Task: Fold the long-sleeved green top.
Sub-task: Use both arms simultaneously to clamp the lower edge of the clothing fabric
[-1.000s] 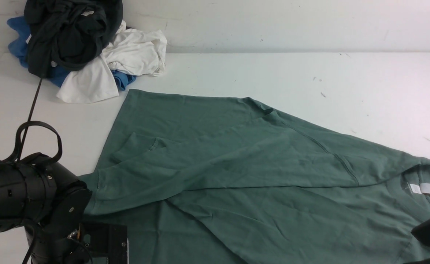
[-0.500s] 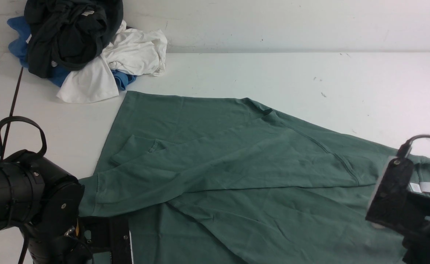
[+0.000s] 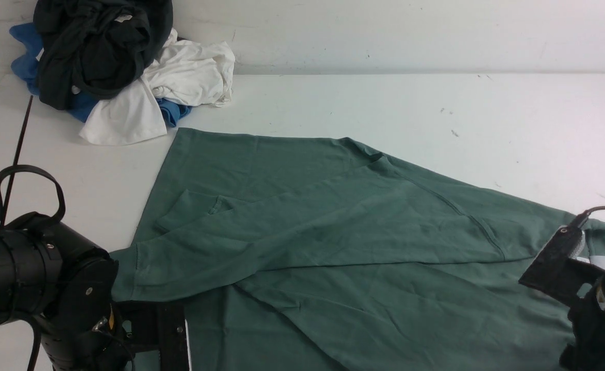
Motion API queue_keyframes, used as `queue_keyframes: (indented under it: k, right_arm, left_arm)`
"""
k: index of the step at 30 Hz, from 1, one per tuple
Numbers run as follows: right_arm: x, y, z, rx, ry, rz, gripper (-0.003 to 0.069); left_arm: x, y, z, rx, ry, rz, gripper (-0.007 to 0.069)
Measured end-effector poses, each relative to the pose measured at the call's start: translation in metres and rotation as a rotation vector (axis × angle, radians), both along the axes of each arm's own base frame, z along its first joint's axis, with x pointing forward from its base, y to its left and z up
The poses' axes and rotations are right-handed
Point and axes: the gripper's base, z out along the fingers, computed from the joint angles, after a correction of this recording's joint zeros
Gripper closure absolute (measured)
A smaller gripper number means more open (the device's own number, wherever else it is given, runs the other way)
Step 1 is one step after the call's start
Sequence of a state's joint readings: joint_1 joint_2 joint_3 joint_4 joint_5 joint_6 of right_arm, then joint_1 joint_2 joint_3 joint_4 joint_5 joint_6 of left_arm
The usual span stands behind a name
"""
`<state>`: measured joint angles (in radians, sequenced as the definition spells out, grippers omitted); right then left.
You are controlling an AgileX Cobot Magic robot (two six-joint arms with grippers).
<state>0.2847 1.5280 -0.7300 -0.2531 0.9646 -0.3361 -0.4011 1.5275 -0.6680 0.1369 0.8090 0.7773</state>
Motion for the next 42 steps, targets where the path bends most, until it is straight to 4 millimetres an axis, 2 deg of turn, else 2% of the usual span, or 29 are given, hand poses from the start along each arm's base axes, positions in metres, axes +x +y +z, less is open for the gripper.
queue_keyframes:
  k: [3, 11, 23, 29, 37, 39, 42]
  right_arm:
    - [0.006, -0.005, -0.009, -0.063, 0.024, 0.094, 0.0258]
    - [0.016, -0.01, -0.012, -0.142, -0.007, 0.286, 0.0258]
    - [0.01, -0.003, -0.02, -0.073, 0.117, 0.447, 0.0258]
    - [0.009, -0.003, -0.02, -0.069, 0.135, 0.446, 0.0258]
    - [-0.001, -0.002, -0.001, -0.015, 0.063, 0.401, 0.0258]
    - [-0.008, -0.003, -0.003, -0.014, 0.066, 0.41, 0.0258]
    - [-0.024, -0.008, -0.016, -0.023, 0.112, 0.457, 0.0258]
  left_arm:
    - [0.0, 0.0, 0.0, 0.0, -0.001, 0.0, 0.0619]
    - [0.0, 0.0, 0.0, 0.003, 0.0, -0.002, 0.0619]
    - [0.0, 0.004, 0.0, 0.04, 0.006, -0.029, 0.0619]
    - [0.0, 0.004, 0.0, 0.043, 0.006, -0.032, 0.0619]
    - [0.001, 0.005, 0.001, 0.057, 0.0, -0.045, 0.0619]
    - [0.001, 0.005, 0.001, 0.057, 0.0, -0.046, 0.0619]
    - [0.001, 0.005, 0.001, 0.056, -0.002, -0.046, 0.0619]
